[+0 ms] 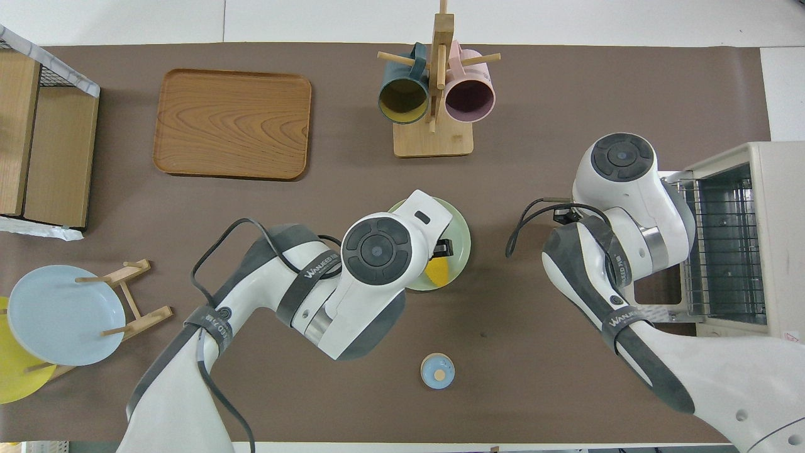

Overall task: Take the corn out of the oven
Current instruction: 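Grasp the yellow corn with the left gripper while the right gripper withdraws, then carry the corn with the left gripper onto the wooden tray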

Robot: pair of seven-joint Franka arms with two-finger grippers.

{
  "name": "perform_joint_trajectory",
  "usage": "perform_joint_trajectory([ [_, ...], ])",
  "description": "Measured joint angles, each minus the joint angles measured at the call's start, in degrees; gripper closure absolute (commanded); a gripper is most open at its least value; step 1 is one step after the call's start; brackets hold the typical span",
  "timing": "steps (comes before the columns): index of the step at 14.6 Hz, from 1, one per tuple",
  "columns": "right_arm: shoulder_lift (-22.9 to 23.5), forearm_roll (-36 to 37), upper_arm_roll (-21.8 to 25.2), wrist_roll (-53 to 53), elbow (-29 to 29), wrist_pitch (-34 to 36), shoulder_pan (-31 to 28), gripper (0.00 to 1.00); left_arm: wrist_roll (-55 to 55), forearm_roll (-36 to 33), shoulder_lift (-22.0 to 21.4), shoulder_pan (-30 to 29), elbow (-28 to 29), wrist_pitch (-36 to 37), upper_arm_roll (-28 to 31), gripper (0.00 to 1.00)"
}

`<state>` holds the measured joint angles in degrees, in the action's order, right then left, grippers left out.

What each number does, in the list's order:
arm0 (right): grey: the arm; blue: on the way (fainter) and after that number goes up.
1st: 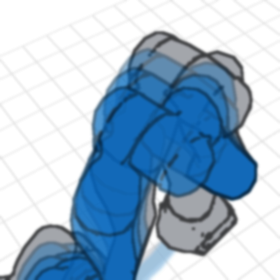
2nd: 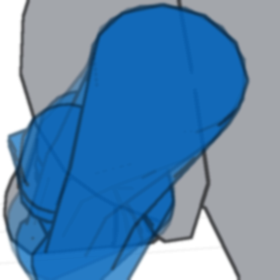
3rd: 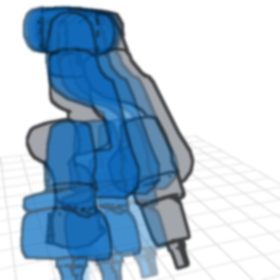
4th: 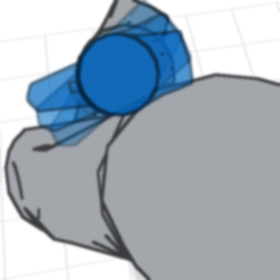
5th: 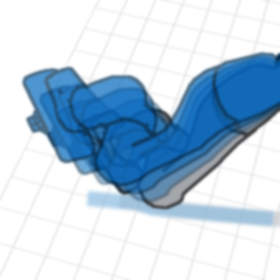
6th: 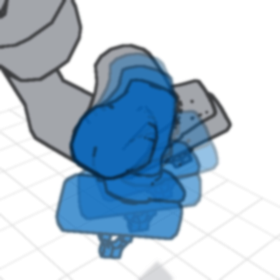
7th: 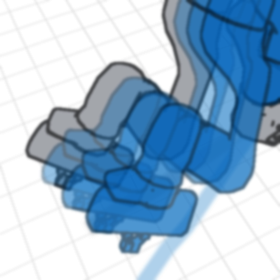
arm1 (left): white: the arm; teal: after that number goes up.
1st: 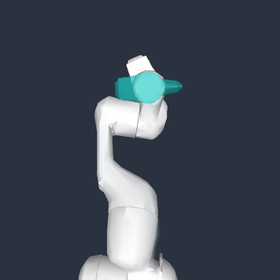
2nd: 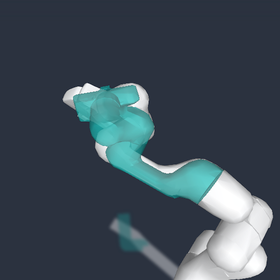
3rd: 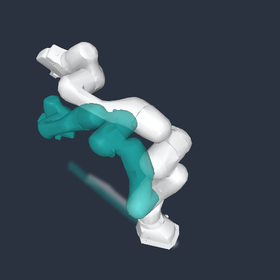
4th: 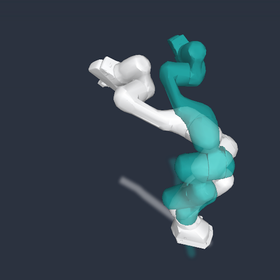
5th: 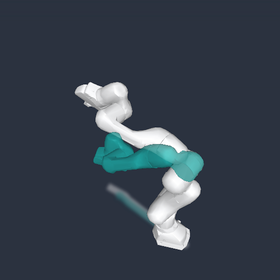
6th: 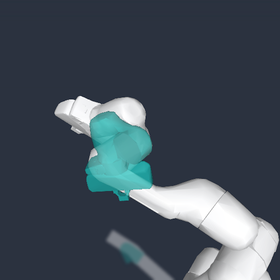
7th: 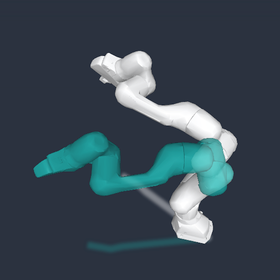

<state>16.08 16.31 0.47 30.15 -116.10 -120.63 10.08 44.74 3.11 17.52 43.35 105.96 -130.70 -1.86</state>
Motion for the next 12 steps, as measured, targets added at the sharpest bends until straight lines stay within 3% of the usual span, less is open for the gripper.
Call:
perform_joint_trajectory([
  [4,-0.2,0.9,0.0,-1.3,-1.1,-0.2,-2.4,1.00,0.0,-0.3,8.1,0.0,-6.5,-2.8,0.4,0.00],
  [10,-1.5,2.7,-0.3,-4.9,-1.5,0.7,-2.5,1.00,0.0,-0.8,10.0,0.1,-5.0,-5.7,0.4,0.00],
  [11,-2.2,2.7,-0.4,-6.2,-0.9,2.3,-2.5,1.00,0.0,-0.8,10.1,0.3,-4.5,-6.0,0.4,0.03],
  [12,-3.2,2.7,-0.6,-7.4,0.0,4.7,-2.5,1.00,0.0,-0.8,10.1,0.4,-4.2,-6.2,0.4,0.30],
])
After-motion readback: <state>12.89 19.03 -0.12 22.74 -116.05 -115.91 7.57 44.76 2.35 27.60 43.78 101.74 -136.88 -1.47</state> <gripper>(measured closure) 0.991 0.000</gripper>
